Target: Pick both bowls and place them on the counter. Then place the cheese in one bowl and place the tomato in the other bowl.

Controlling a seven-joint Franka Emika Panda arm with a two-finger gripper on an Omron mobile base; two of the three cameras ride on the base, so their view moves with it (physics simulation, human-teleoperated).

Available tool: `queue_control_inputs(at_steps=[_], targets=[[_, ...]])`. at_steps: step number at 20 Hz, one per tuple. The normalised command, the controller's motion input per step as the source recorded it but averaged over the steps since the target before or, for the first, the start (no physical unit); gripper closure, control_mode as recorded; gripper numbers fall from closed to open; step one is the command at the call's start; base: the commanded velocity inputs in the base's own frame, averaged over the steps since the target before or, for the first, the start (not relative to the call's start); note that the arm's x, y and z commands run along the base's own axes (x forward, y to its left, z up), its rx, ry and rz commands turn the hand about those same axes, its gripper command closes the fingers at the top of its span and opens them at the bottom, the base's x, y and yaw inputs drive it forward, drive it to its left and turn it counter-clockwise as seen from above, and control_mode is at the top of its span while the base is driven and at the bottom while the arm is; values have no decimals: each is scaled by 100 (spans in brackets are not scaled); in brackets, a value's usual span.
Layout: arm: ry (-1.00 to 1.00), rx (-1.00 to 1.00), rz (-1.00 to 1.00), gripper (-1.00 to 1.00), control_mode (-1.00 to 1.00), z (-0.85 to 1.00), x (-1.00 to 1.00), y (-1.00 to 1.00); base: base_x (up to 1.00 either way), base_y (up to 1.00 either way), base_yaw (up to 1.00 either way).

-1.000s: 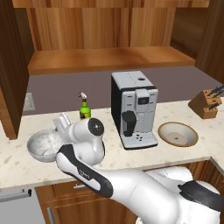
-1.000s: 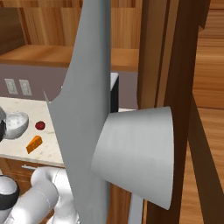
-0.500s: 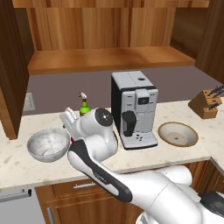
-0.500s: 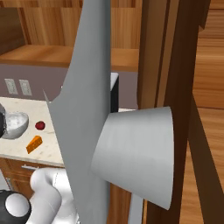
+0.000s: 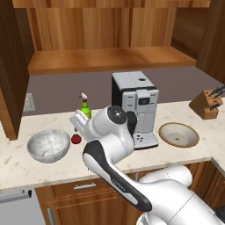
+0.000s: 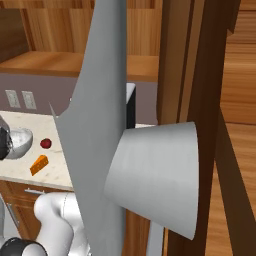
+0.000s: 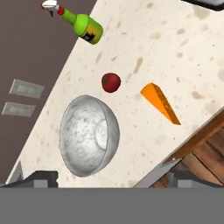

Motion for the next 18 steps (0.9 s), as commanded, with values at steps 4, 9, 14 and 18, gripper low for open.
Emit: queue_control_inputs(at_steps=[4,9,14,18], targets=[[0,-3,10,-100,-100,-1,-7,-43,0,0,0],[-1,0,17,-100,-100,-7,0,-42,0,0,0],[0,-1,22,-100,-100,-16,2,-32,0,0,0],[0,-1,22,-100,-100,-19,5,-29,0,0,0]])
